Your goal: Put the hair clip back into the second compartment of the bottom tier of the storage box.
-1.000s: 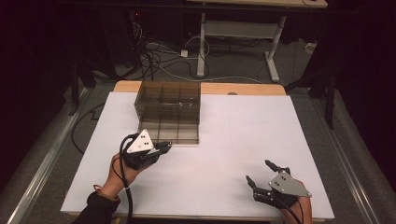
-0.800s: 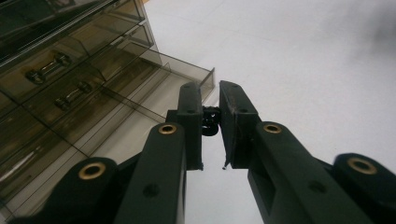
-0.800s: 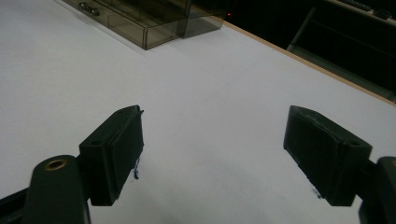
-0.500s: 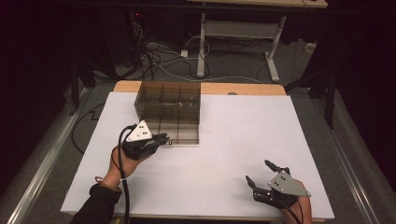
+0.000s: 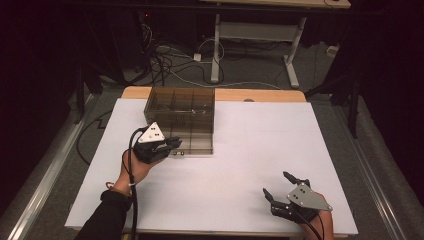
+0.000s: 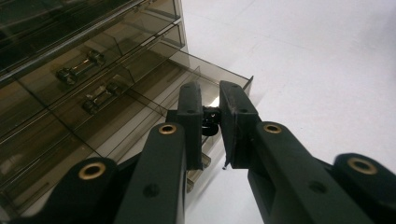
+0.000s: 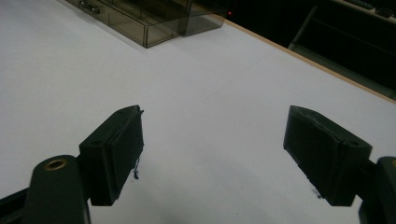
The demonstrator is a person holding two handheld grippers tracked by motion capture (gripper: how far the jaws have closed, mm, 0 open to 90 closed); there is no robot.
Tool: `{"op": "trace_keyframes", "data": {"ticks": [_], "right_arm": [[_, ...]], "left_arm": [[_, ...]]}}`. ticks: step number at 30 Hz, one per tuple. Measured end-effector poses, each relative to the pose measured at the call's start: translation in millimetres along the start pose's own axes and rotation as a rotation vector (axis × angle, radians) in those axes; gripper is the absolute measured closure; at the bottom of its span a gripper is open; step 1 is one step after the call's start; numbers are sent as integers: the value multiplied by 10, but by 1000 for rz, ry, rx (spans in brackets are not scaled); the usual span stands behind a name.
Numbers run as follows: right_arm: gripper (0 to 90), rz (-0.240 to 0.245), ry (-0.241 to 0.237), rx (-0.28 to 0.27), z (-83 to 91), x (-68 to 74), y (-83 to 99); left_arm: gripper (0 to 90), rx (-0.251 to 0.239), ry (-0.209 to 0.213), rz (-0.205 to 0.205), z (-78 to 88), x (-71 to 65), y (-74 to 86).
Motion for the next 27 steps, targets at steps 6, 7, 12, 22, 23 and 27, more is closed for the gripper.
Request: {"op": "trace_keyframes", "data": {"ticks": [6, 7, 12, 22, 23, 27], "right_arm": [[200, -5, 2, 2, -2, -3, 7], [200, -1, 3, 2, -3, -8, 9], [200, -1, 6, 4, -8, -11, 10], [200, -1, 12, 5, -11, -3, 1], [200, -1, 12, 6, -11, -3, 3], [200, -1, 12, 6, -10, -5, 7]], "left_arm": [[775, 4, -18, 5, -100, 91, -19], [775, 4, -20, 7, -114, 102, -21], [775, 9, -31, 3, -182, 169, -23], [775, 17, -51, -7, -314, 249, 17], [775, 16, -52, -7, -324, 255, 19], [774, 21, -60, -11, -350, 291, 36]]}}
Point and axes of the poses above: each handheld gripper's, and its own axes: z roughly backward along the jaws, y roughly out of its underside, x roughly to its left, the point moved 7 cm from there along -z, roughly forward along the jaws, and after that the axes turned 13 degrees about z, right-handed, at the moved point
